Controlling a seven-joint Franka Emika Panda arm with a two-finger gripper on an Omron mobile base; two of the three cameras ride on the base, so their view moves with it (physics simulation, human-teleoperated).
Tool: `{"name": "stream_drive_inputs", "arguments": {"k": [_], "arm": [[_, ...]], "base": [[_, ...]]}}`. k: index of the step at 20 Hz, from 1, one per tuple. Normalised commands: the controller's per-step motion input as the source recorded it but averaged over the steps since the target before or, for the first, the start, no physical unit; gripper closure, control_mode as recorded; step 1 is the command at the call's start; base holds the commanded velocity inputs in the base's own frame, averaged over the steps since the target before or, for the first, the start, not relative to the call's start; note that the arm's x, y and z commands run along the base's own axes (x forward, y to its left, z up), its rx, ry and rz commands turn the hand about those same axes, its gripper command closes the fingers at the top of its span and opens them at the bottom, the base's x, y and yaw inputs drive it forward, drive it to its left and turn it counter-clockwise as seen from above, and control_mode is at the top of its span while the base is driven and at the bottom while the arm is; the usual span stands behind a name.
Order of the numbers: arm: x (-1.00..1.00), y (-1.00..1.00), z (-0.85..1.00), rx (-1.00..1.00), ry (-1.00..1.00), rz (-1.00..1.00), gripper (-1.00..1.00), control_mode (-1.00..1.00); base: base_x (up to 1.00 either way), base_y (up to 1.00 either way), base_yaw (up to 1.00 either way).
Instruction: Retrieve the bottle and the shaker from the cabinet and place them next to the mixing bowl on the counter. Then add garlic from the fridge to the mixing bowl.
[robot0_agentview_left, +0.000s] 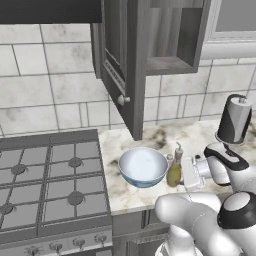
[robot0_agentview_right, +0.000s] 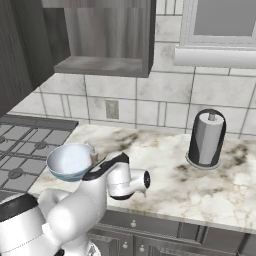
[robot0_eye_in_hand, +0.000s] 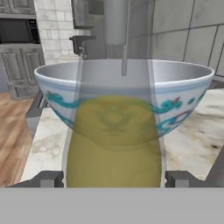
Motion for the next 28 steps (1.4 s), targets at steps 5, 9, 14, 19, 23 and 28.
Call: {"name": "stream_drive_inputs", "arguments": {"k": [5, 9, 14, 19, 23, 28], "arm": [[0.05, 0.0, -0.16, 0.0, 0.0, 0.0, 1.0, -1.0], [0.17, 0.0, -0.14, 0.0, 0.0, 0.0, 1.0, -1.0], [0.18, 0.0, -0.16, 0.0, -0.01, 0.0, 1.0, -1.0], [0.02, 0.0, -0.25, 0.0, -0.03, 0.0, 1.0, -1.0], [0.01, 0.0, -0.3, 0.0, -0.02, 0.0, 1.0, -1.0], [0.02, 0.0, -0.25, 0.0, -0.05, 0.0, 1.0, -1.0]], "base": [[0.0, 0.0, 0.0], [0.0, 0.0, 0.0], [0.0, 0.0, 0.0], [0.0, 0.0, 0.0], [0.0, 0.0, 0.0], [0.0, 0.0, 0.0]]}}
